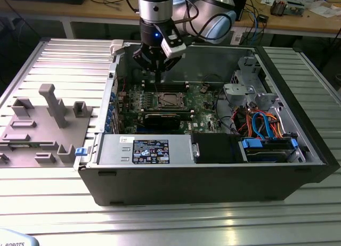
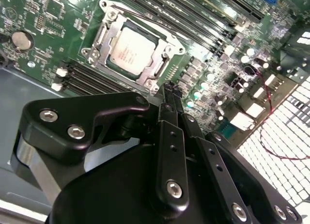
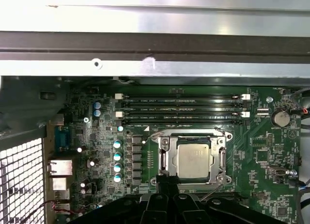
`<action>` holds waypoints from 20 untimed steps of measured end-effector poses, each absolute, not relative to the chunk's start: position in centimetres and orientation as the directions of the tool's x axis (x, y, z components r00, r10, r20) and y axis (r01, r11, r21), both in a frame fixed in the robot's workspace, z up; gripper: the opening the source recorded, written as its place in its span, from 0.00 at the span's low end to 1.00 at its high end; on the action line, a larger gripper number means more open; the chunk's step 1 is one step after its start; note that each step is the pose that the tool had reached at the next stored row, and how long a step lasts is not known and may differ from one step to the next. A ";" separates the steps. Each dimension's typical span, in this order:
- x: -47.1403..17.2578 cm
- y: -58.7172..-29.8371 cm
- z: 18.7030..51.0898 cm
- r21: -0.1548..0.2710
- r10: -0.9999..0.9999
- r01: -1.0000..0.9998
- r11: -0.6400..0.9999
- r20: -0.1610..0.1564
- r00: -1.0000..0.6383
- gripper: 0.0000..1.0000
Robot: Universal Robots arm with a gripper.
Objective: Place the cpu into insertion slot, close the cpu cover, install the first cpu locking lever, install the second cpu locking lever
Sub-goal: 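Install the first cpu locking lever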
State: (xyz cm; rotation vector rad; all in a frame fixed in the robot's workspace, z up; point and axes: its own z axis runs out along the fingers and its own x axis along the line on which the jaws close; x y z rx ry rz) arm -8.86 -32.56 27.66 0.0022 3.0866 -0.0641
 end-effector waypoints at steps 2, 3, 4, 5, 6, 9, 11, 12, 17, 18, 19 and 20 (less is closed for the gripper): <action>-9.2 -32.6 27.7 -0.041 0.000 0.003 0.999 -0.055 -0.999 0.11; -9.4 -32.6 27.7 -0.041 0.000 0.002 0.999 -0.055 -0.999 0.11; -9.6 -32.6 27.7 -0.041 0.000 0.002 0.999 -0.055 -0.999 0.11; -9.8 -32.6 27.7 -0.041 0.000 0.002 0.999 -0.055 -0.998 0.11; -10.1 -32.6 27.7 -0.041 0.000 0.002 0.999 -0.055 -0.998 0.11; -10.4 -32.6 27.7 -0.041 0.000 0.003 0.999 -0.055 -0.998 0.11; -10.6 -32.5 27.7 -0.041 0.000 0.003 0.999 -0.055 -0.998 0.11; -10.7 -32.5 27.7 -0.041 0.000 0.002 0.999 -0.055 -0.998 0.11; -11.1 -32.4 27.7 -0.042 0.000 0.002 0.999 -0.055 -0.998 0.11; -11.2 -32.3 27.7 -0.042 0.000 0.003 0.999 -0.055 -0.998 0.11; -11.3 -32.3 27.7 -0.041 0.000 0.003 0.999 -0.055 -0.998 0.11; -11.3 -32.2 27.7 -0.041 0.000 0.003 0.999 -0.055 -0.998 0.11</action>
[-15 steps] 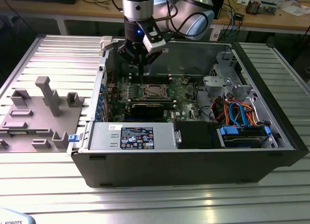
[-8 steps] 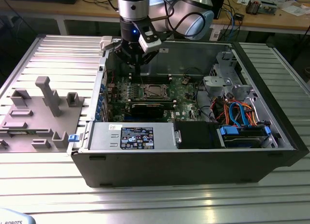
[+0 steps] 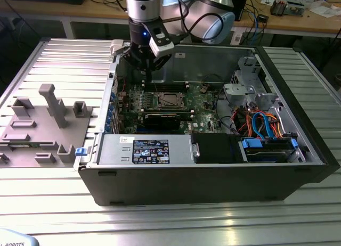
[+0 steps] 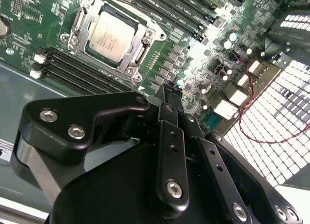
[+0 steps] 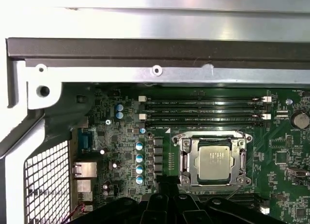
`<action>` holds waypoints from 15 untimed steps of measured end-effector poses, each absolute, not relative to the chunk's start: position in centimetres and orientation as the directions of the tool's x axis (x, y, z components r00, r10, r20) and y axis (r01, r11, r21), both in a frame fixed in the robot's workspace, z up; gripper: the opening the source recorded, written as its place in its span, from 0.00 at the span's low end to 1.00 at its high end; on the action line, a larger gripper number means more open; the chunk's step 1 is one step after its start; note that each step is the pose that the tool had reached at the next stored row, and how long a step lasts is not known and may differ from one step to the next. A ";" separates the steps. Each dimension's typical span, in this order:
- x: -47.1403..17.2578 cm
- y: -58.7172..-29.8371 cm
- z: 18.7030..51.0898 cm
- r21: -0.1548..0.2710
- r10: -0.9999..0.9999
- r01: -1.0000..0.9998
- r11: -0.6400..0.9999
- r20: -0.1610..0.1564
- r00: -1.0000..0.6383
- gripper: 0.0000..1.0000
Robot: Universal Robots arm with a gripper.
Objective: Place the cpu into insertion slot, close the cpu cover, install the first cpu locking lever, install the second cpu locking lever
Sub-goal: 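Install the first cpu locking lever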
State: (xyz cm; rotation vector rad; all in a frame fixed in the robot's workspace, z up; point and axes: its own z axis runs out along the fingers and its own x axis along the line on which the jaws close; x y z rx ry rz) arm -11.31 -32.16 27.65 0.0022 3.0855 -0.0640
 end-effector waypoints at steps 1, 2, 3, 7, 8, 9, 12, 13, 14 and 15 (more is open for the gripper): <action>-11.3 -32.1 27.7 -0.041 0.000 0.003 0.999 -0.055 -0.998 0.11; -11.3 -32.0 27.6 -0.040 0.000 0.003 0.999 -0.055 -0.998 0.11; -11.3 -31.9 27.6 -0.037 0.000 0.003 0.999 -0.055 -0.998 0.11; -11.7 -31.8 27.5 -0.004 0.002 0.002 1.000 -0.055 -0.998 0.11; -11.8 -31.8 27.4 -0.003 -0.005 -0.005 1.000 -0.055 -0.998 0.11; -11.8 -31.7 27.3 -0.002 -0.015 -0.014 1.000 -0.055 -0.998 0.11; -11.8 -31.2 27.0 0.003 -0.020 -0.020 1.000 -0.055 -0.998 0.11; -11.8 -31.0 26.9 0.005 -0.020 -0.020 1.000 -0.056 -0.998 0.11; -11.8 -30.8 26.8 0.005 -0.020 -0.020 1.000 -0.056 -0.998 0.11; -11.8 -30.7 26.8 0.006 -0.020 -0.020 1.000 -0.056 -0.998 0.11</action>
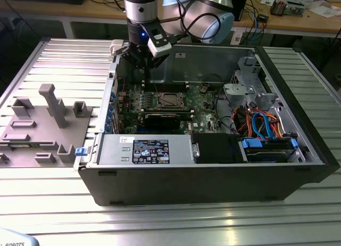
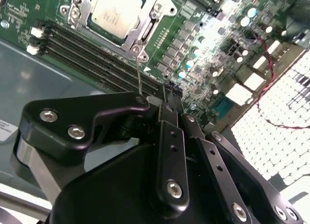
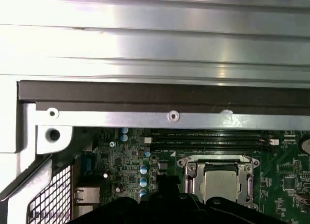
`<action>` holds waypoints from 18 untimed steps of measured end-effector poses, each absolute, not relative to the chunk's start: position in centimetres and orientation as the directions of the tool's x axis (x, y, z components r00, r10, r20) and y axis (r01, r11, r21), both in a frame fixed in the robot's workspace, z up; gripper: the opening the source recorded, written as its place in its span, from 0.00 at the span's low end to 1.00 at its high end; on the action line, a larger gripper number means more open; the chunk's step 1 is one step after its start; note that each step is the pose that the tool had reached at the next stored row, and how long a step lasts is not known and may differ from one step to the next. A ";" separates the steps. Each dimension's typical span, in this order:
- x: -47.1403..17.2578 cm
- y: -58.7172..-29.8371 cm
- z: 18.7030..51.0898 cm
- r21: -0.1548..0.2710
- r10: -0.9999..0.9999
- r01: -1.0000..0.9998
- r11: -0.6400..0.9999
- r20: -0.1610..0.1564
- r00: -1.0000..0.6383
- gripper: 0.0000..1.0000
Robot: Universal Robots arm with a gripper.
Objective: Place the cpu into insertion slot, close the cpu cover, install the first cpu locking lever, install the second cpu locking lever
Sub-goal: 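Install the first cpu locking lever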
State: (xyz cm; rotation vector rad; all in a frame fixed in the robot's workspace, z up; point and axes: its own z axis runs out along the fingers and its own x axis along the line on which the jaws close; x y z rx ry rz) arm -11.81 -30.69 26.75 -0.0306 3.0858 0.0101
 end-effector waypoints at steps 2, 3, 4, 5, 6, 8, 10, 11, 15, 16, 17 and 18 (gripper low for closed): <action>-11.7 -30.5 26.7 0.006 -0.020 -0.020 1.000 -0.055 -0.998 0.11; -11.6 -30.4 26.7 0.006 -0.020 -0.021 1.000 -0.055 -0.998 0.11; -11.4 -30.3 26.7 0.006 -0.020 -0.021 1.000 -0.055 -0.998 0.11; -11.2 -30.2 26.6 0.006 -0.020 -0.021 1.000 -0.055 -0.998 0.11; -11.1 -30.1 26.6 0.006 -0.020 -0.021 1.000 -0.055 -0.998 0.11; -11.0 -30.0 26.6 0.006 -0.021 -0.021 1.000 -0.055 -0.998 0.11; -10.9 -30.0 26.6 0.006 -0.020 -0.021 1.000 -0.055 -0.998 0.11; -10.8 -30.0 26.6 0.006 -0.021 -0.021 1.000 -0.055 -0.998 0.11; -10.8 -30.0 26.6 0.006 -0.020 -0.021 1.000 -0.055 -0.998 0.11; -10.8 -30.0 26.6 0.006 -0.021 -0.021 1.000 -0.055 -0.998 0.11; -10.8 -30.0 26.6 0.006 -0.021 -0.021 1.000 -0.055 -0.998 0.11; -10.8 -30.0 26.6 0.006 -0.021 -0.021 1.000 -0.055 -0.998 0.11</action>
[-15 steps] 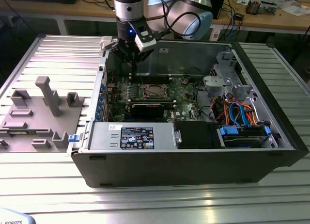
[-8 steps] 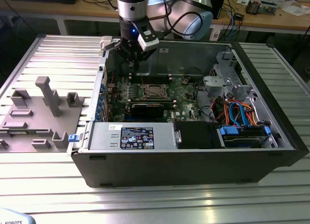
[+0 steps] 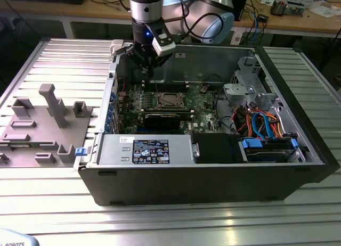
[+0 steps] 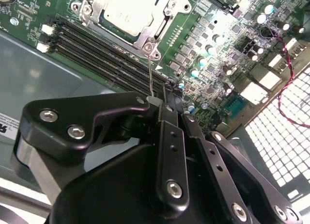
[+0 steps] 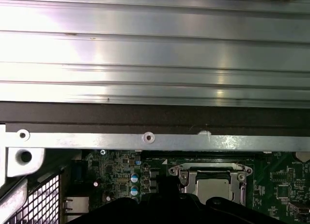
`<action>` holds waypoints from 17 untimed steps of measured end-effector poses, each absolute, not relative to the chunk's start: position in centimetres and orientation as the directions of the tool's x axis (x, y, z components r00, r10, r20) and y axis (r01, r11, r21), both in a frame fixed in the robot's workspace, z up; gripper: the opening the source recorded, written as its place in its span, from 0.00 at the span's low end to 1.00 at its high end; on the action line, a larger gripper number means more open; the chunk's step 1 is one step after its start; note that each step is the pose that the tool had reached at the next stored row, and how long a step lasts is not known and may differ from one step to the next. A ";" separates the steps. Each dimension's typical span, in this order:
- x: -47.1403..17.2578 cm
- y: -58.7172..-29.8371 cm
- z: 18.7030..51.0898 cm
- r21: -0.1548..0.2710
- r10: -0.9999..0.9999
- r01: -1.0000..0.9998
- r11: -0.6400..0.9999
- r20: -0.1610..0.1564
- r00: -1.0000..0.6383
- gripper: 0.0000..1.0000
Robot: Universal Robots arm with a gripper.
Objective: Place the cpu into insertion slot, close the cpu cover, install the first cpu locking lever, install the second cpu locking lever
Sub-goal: 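Install the first cpu locking lever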
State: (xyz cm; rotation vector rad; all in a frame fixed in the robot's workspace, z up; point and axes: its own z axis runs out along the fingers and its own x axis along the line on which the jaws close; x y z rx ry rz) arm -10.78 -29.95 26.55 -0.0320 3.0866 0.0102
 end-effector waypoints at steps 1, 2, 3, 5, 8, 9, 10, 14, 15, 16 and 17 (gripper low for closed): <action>-10.8 -30.0 26.5 0.006 -0.021 -0.021 1.000 -0.055 -0.998 0.11; -10.7 -30.0 26.5 0.006 -0.021 -0.021 1.000 -0.055 -0.998 0.11; -10.7 -30.0 26.5 0.006 -0.021 -0.021 1.000 -0.055 -0.998 0.11; -10.7 -30.0 26.5 0.006 -0.020 -0.021 1.000 -0.055 -0.998 0.11; -10.7 -30.0 26.4 0.006 -0.020 -0.021 1.000 -0.055 -0.998 0.11; -10.7 -30.0 26.4 0.006 -0.020 -0.021 1.000 -0.055 -0.998 0.11; -10.6 -30.0 26.4 0.006 -0.020 -0.021 1.000 -0.055 -0.998 0.11; -10.5 -29.9 26.3 0.006 -0.021 -0.021 1.000 -0.055 -0.998 0.11; -10.4 -29.9 26.2 0.006 -0.021 -0.021 1.000 -0.055 -0.998 0.11; -10.4 -29.9 26.2 0.006 -0.021 -0.021 1.000 -0.054 -0.998 0.11; -10.3 -29.9 26.2 0.006 -0.021 -0.021 1.000 -0.055 -0.998 0.11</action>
